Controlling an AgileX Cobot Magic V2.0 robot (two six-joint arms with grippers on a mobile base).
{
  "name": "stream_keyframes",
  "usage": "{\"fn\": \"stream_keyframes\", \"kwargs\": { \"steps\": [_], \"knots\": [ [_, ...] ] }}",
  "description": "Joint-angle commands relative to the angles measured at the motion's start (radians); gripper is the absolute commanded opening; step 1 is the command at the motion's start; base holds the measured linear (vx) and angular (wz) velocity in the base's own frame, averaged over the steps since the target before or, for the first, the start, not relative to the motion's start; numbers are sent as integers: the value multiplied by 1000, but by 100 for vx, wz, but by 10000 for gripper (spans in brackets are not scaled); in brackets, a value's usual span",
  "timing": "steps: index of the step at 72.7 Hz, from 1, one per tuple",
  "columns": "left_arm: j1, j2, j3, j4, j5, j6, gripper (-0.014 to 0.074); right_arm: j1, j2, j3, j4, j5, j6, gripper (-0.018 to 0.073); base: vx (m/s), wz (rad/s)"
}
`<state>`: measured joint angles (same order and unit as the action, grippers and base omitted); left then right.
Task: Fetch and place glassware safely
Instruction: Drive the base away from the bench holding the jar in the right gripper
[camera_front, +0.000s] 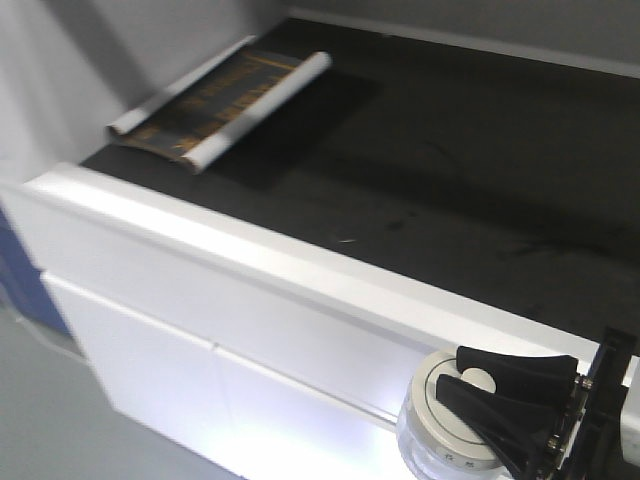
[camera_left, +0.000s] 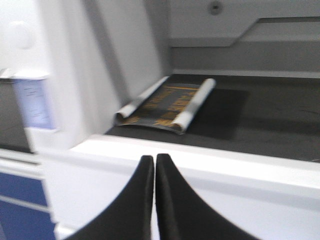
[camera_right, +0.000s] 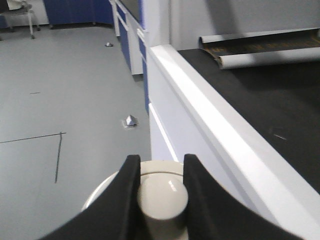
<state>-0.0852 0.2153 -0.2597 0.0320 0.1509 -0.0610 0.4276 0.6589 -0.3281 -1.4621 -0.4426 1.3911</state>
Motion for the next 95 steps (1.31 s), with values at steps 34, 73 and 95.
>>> {"fn": "stream_keyframes", "kwargs": {
  "steps": [34,73,95],
  "knots": [
    [0,5,-26,-8,-72,-5,-7,-3,-3,-33,36,-17,1,-1,-1,54],
    [0,5,-26,-8,-72,-5,-7,-3,-3,-33,35,-18,1,-1,6,72],
    [0,5,-26,-8,-72,-5,-7,-3,-3,-33,35,-17,1,-1,11,75]
  ]
}}
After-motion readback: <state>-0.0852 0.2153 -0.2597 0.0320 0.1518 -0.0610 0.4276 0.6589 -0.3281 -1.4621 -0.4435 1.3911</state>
